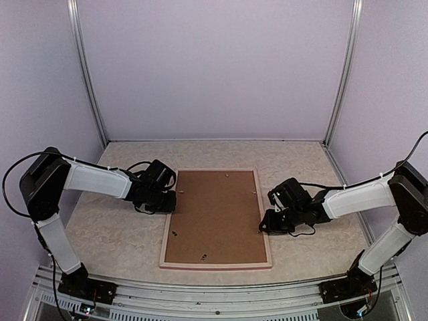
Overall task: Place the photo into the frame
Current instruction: Press the fastener onto the backboard.
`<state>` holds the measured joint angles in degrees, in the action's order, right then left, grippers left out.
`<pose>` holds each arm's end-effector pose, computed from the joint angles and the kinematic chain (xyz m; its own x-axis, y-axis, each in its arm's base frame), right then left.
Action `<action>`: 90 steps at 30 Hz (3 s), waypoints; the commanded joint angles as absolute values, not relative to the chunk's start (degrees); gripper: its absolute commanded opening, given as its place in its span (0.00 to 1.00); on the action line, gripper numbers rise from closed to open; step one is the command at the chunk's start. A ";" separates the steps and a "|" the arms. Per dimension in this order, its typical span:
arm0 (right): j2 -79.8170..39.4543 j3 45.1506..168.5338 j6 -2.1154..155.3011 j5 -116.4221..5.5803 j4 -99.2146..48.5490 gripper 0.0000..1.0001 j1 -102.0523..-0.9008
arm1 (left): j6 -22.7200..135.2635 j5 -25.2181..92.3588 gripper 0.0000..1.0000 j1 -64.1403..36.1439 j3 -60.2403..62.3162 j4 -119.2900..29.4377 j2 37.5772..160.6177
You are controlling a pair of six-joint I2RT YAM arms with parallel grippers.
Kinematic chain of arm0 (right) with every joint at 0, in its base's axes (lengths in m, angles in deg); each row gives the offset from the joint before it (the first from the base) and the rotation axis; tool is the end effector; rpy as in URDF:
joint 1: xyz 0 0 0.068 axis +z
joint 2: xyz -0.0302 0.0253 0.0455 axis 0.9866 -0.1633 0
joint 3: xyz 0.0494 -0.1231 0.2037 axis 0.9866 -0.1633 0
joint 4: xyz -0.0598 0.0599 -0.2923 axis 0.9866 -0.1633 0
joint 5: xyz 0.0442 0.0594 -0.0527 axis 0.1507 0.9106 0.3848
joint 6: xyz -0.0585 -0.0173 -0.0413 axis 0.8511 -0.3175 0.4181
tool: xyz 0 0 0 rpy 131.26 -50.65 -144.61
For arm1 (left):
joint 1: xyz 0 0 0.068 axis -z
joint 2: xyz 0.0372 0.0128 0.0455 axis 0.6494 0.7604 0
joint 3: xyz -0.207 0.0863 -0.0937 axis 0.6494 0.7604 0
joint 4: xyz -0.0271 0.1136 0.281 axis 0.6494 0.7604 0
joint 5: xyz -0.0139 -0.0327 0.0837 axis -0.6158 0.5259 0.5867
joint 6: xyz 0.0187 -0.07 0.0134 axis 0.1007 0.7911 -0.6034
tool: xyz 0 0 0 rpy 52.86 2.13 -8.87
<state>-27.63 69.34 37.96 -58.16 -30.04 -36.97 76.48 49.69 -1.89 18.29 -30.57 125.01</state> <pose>0.2292 0.2257 0.0494 -0.9342 0.0904 -0.3450 -0.0806 0.8888 0.4511 0.3018 -0.2303 0.0579 -0.8636 0.0219 -0.5037 0.1267 0.9764 -0.1748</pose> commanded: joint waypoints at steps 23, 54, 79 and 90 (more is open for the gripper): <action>-24.15 73.20 46.20 -56.31 -35.94 0.50 -40.01 | 75.42 47.30 0.16 -1.62 17.31 -32.39 124.63; -33.93 78.85 52.56 -55.01 -33.53 0.40 -43.16 | 70.91 49.58 0.54 -6.10 6.94 -31.55 133.71; -33.68 76.82 51.94 -54.04 -32.08 0.39 -43.21 | 72.44 44.63 0.36 -9.21 4.36 -35.73 139.41; -34.37 76.80 52.13 -53.83 -31.57 0.39 -43.22 | 73.10 44.41 0.54 -7.79 7.99 -36.41 136.26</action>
